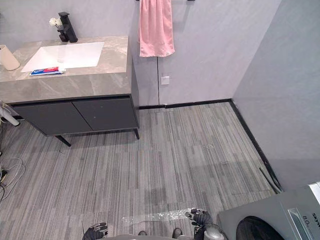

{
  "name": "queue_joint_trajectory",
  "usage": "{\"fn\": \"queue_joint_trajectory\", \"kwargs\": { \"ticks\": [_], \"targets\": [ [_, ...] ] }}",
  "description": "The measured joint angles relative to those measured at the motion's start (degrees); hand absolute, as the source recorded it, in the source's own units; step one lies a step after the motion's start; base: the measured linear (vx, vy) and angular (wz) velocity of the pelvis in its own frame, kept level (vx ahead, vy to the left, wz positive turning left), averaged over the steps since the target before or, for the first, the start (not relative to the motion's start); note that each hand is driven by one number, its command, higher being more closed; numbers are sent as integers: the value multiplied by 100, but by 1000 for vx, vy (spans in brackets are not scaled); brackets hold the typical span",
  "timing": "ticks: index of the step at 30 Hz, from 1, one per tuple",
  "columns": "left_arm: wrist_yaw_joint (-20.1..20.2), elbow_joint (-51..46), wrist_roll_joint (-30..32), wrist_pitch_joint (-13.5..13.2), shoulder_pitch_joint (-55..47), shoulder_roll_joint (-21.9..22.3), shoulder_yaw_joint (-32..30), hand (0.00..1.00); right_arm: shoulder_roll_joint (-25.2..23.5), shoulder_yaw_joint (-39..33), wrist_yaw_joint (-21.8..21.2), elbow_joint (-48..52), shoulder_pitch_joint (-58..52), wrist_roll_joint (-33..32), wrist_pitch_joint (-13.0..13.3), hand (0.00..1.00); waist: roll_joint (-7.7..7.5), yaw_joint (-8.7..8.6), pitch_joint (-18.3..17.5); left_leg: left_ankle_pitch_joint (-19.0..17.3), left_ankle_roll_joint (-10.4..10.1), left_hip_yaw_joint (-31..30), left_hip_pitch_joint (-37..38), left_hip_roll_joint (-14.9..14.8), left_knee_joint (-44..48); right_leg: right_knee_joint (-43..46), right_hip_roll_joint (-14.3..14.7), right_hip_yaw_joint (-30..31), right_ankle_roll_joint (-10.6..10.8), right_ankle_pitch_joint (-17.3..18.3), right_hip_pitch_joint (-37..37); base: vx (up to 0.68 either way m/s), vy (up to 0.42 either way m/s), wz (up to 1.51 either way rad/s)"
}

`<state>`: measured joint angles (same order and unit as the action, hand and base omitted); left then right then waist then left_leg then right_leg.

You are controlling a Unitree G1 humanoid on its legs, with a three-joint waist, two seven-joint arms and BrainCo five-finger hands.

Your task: Organize washtable

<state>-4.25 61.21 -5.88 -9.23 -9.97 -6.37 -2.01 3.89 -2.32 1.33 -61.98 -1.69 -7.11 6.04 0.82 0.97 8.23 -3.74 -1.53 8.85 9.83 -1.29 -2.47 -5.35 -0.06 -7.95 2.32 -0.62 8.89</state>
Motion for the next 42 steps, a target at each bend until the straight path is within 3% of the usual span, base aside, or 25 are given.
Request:
{"fn": "queue_joint_trajectory", "kwargs": {
  "ticks": [11,33,37,39,41,42],
  "targets": [
    [-95,0,93,2,32,-54,12,0,-52,-17,16,-9,3,-2,-1,0,-93,5,45,2,5,77,93,19,-94,-21,-5,22,0,0,78,-6,-4,-1],
    [-87,129,187,63,172,-94,28,0,-106,-238,85,-14,-19,-413,-18,0,-130,-3,56,-36,2,89,-43,-3,-8,-31,9,10,-11,8,35,-11,-13,0],
    [-89,124,178,78,230,-135,4,0,-111,-282,85,-10,-42,-563,-18,0,-188,13,77,-730,-151,118,-683,-249,1447,-27,99,12,-219,154,23,22,-42,2],
    [-89,109,148,110,234,-174,-26,0,-141,-349,83,-3,-63,-634,-18,0,-247,31,146,-832,-296,312,-1084,-425,2557,13,114,70,-332,265,93,-5,-53,-14],
    [-94,4,131,126,229,-107,-58,0,-124,-349,83,60,-120,-652,-14,0,-154,148,209,-742,-357,409,-1567,-699,3886,333,164,311,-434,472,89,44,-30,-46],
    [-106,-16,127,122,220,-61,-93,0,-75,-349,92,46,-125,-692,-20,0,-130,191,256,-906,-273,302,-1864,-736,4376,529,144,484,-496,626,102,123,46,-57]
  ]
}}
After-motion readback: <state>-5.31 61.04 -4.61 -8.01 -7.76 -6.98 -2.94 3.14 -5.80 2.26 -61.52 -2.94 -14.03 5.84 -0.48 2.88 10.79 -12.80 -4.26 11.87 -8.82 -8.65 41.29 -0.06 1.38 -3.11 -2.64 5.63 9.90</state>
